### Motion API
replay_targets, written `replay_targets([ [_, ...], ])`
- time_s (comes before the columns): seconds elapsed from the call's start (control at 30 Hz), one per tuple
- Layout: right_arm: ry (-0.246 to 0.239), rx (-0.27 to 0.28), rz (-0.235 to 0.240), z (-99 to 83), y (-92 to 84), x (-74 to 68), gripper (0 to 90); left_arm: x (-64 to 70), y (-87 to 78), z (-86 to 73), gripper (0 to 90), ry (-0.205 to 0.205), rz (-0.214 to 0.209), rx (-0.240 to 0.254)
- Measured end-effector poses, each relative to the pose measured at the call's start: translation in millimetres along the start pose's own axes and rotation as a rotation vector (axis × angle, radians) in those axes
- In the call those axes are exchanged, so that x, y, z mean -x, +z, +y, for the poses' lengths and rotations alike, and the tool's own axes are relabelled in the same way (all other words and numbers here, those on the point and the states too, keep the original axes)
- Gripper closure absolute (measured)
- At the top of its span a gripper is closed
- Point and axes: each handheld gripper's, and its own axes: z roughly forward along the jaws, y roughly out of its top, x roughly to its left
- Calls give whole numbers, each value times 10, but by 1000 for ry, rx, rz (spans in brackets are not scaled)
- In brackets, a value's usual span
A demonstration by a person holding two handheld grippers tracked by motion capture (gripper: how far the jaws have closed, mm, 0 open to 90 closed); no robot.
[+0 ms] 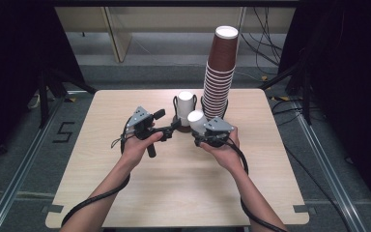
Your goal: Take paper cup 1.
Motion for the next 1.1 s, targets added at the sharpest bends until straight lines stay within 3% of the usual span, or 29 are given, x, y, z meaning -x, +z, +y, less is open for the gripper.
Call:
replay_targets([
  [0.07,-85,-40,9,39,-11,-17,323,0,3,4,151,3,1,-14],
  [0.1,-168,-50,-9,67,-15,-21,323,1,6,5,152,2,1,-18],
  [0.33,-538,-97,-64,181,-64,-34,323,3,60,58,167,8,-25,-85],
  [0.4,-667,-123,-93,186,-77,-33,323,-8,89,70,172,17,-32,-118],
  [0.43,-709,-128,-101,177,-80,-54,323,-13,102,76,172,22,-35,-139],
  [0.47,-721,-136,-129,155,-80,-87,323,-17,114,82,174,26,-40,-154],
  [0.5,-851,-165,-130,173,-96,-56,323,-20,127,88,175,27,-45,-165],
  [0.53,-934,-159,-134,172,-93,-50,323,-20,142,92,177,26,-50,-179],
  [0.57,-949,-174,-150,151,-105,-83,323,-17,160,96,178,35,-55,-197],
  [0.63,-1059,-185,-153,140,-108,-89,323,-9,187,98,180,44,-64,-225],
  [0.73,-1266,-178,-159,151,-98,-86,323,16,244,105,181,57,-84,-266],
  [0.83,-1344,-207,-154,120,-95,-101,323,55,305,121,182,69,-104,-295],
  [0.9,-1411,-218,-185,100,-101,-106,324,87,348,127,183,81,-124,-320],
  [0.93,-1425,-223,-190,93,-100,-108,324,104,371,127,184,84,-132,-334],
  [0.97,-1401,-222,-189,72,-96,-121,324,116,396,124,184,87,-138,-347],
  [1.0,-1424,-254,-188,63,-110,-120,324,125,421,120,185,93,-141,-355],
  [1.1,-1455,-184,-211,43,-94,-123,324,142,487,104,188,98,-149,-376],
])
